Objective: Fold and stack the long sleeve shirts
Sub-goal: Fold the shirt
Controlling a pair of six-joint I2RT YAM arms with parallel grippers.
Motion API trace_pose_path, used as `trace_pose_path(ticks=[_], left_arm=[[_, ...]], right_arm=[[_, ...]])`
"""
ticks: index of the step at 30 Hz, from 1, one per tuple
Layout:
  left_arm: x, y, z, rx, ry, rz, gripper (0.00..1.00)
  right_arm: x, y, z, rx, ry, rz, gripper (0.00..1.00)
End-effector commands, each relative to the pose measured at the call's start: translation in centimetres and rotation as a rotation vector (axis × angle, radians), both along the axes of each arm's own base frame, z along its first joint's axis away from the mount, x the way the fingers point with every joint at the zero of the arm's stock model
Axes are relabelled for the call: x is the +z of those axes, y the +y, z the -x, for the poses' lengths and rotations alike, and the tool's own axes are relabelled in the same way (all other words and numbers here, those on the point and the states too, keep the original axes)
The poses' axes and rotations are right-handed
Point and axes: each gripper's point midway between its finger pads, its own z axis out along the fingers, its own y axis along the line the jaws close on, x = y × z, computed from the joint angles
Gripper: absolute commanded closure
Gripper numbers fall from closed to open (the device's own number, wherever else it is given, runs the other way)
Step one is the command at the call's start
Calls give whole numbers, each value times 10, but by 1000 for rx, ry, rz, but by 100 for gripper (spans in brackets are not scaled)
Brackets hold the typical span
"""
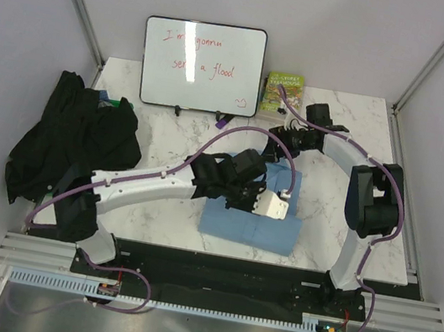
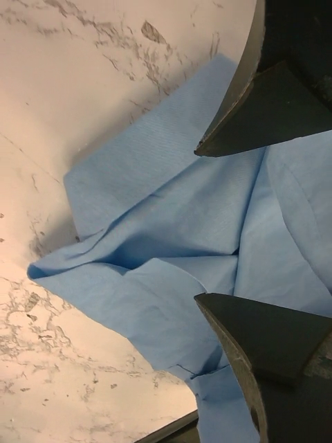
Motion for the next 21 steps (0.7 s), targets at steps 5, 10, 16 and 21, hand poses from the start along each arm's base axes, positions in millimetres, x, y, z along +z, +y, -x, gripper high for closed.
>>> trace_pose_path(ticks=[5, 10, 16, 21], left_arm=[[-28, -25, -112, -79, -173, 45, 98], [-72, -33, -140, -68, -212, 33, 98], [-122, -21, -123, -58, -115, -43, 98], [-150, 7, -53, -109, -9, -116, 98]], right_arm=[[12, 4, -44, -1, -104, -1, 18], [-7, 10, -49, -10, -51, -26, 33], [-25, 12, -31, -4, 9, -52, 40], [-23, 11, -5, 17, 48, -60, 43]])
